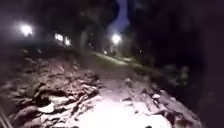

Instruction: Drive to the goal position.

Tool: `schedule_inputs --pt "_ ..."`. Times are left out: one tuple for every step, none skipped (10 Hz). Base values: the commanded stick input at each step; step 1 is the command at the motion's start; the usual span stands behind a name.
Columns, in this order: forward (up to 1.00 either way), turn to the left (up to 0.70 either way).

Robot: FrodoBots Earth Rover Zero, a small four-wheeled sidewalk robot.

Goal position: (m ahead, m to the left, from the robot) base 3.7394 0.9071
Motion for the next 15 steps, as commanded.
schedule_inputs --pt "0.7 0.1" --pt "0.7 0.0" --pt "0.7 0.0" --pt "0.7 0.0" --pt "0.7 0.0" --pt "0.7 -0.02" --pt "0.7 -0.05" --pt "0.7 -0.09" --pt "0.7 -0.12" --pt "0.7 -0.15" --pt "0.7 -0.19" --pt "0.7 -0.22" --pt "0.7 -0.26" --pt "0.7 -0.29" --pt "0.7 -0.33"
